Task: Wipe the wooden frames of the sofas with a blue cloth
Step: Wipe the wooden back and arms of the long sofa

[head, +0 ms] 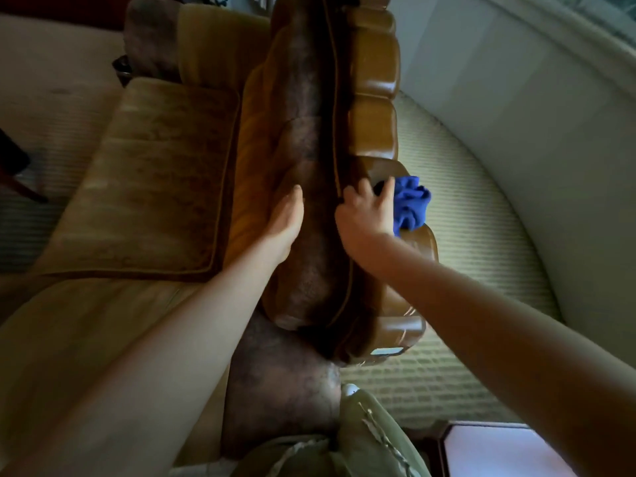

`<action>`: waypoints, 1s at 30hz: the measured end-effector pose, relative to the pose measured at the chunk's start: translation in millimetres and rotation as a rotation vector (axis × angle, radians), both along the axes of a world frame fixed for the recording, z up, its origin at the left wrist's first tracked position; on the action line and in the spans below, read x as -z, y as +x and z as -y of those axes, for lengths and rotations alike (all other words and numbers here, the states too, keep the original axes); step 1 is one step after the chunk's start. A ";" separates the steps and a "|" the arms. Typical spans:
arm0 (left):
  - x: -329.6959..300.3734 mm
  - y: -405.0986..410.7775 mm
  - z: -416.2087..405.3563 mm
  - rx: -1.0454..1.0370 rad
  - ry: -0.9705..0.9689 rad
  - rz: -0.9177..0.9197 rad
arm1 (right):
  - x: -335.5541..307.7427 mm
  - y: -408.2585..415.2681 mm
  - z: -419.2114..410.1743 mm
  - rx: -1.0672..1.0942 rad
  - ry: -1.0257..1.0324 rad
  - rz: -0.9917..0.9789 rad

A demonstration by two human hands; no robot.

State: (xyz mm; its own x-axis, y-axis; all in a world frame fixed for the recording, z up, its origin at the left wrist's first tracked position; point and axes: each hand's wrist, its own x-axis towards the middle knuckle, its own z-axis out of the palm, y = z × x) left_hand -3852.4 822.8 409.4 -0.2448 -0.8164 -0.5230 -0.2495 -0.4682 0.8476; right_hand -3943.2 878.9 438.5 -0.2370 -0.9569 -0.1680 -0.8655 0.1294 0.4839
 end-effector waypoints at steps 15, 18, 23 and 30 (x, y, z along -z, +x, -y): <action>-3.5 -0.8 -11.2 0.094 -0.287 -0.031 | 36.7 15.5 -48.4 -0.196 -0.018 -0.098; -1.6 -2.8 -11.9 0.105 -0.259 -0.056 | 2.5 -21.3 -14.7 -0.026 -0.310 0.041; 3.5 -21.0 -15.5 0.079 -0.308 -0.043 | 28.4 -17.3 -76.9 -0.103 -0.461 0.230; 5.9 -42.4 -26.4 0.032 -0.464 -0.113 | 65.0 -10.8 -115.7 -0.288 -0.489 0.219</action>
State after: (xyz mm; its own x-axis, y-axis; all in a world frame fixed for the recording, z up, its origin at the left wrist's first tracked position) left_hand -3894.8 849.2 403.4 -0.3076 -0.9486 -0.0738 -0.1515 -0.0277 0.9881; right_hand -3954.0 994.6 373.4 0.0337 -0.9559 0.2916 -0.9716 0.0371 0.2339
